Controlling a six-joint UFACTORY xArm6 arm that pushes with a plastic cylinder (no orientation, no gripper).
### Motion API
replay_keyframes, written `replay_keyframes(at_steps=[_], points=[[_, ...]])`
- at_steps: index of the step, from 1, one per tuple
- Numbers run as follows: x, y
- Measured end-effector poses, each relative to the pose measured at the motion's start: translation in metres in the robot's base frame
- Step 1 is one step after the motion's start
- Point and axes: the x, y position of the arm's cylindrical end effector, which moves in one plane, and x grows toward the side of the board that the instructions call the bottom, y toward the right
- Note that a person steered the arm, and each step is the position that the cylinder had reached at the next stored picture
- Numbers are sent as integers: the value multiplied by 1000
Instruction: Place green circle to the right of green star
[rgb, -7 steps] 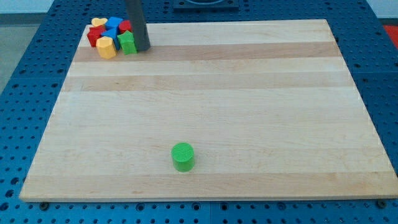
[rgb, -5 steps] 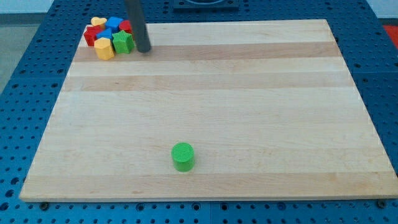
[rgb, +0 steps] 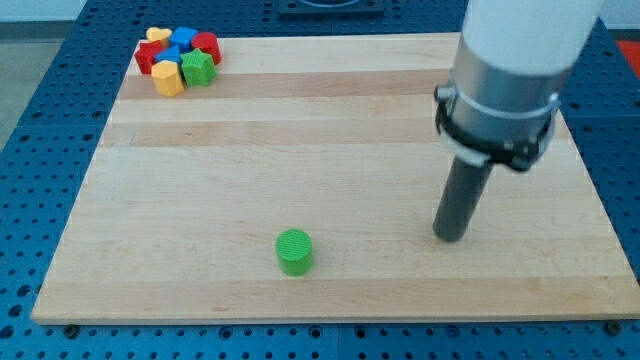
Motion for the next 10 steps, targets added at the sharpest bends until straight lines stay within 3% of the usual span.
replay_keyframes(at_steps=[1,3,5,6,8,10], points=[[36,-27],[40,-83],[8,-200],[-10,-227],[-48,-261],[-13,-245]])
